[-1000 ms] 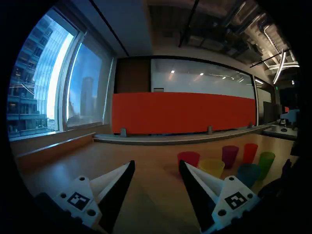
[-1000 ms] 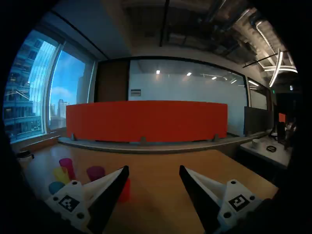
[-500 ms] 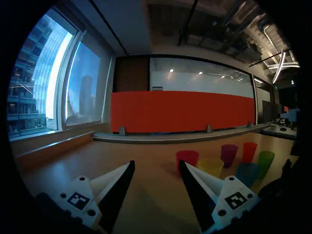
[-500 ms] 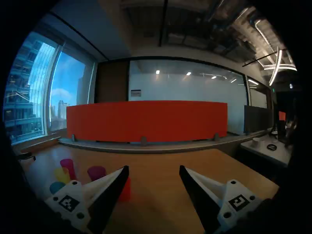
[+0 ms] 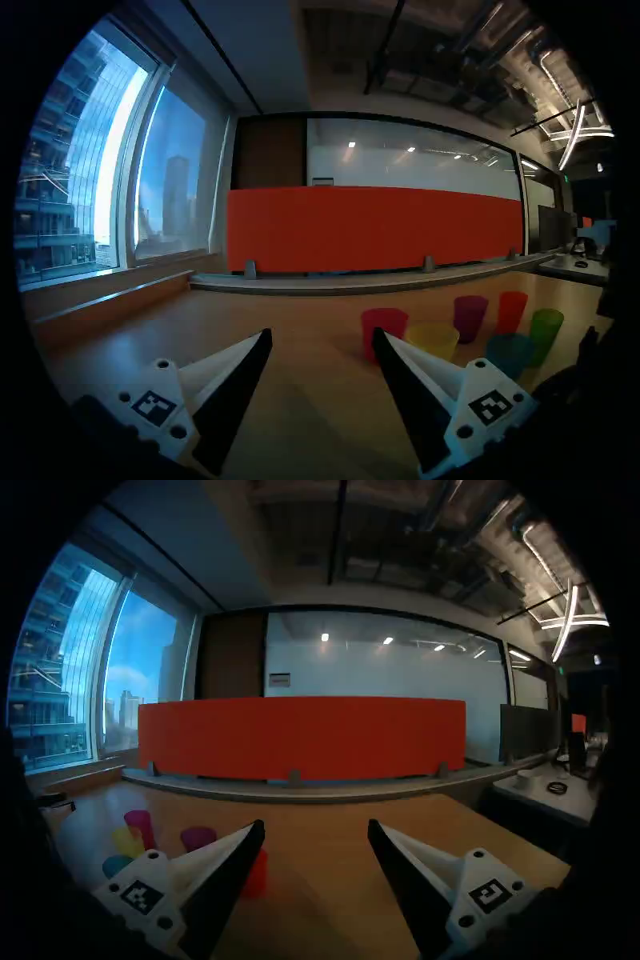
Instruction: Pour water
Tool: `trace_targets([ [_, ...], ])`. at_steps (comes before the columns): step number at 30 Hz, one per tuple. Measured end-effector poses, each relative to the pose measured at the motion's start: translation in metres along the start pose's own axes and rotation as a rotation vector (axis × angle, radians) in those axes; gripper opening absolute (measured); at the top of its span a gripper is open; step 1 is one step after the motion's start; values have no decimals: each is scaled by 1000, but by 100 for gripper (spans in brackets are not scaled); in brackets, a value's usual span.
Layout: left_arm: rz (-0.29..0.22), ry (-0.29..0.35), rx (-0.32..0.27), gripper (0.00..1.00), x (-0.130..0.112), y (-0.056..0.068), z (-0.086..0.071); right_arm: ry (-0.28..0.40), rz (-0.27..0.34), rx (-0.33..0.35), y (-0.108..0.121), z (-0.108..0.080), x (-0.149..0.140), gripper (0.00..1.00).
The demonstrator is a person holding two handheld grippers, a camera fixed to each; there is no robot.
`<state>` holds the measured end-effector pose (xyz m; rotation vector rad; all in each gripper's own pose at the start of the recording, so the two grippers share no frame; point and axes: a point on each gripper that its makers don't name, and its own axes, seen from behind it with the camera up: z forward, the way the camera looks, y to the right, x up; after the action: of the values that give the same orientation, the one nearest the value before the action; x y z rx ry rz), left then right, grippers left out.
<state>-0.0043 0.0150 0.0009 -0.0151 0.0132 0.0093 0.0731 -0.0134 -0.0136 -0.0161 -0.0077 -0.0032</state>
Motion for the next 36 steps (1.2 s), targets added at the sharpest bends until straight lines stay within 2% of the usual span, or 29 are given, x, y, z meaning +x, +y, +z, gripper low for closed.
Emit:
trace_targets([
  [9, 0, 0, 0, 92, 1, 0, 0, 40, -24, 13, -2, 3, 6, 100],
  [21, 0, 0, 0, 92, 1, -1, 0, 56, -6, 48, -11, 8, -19, 100],
  [36, 0, 0, 0, 92, 1, 0, -1, 80, 49, 9, 11, 10, -40, 100],
])
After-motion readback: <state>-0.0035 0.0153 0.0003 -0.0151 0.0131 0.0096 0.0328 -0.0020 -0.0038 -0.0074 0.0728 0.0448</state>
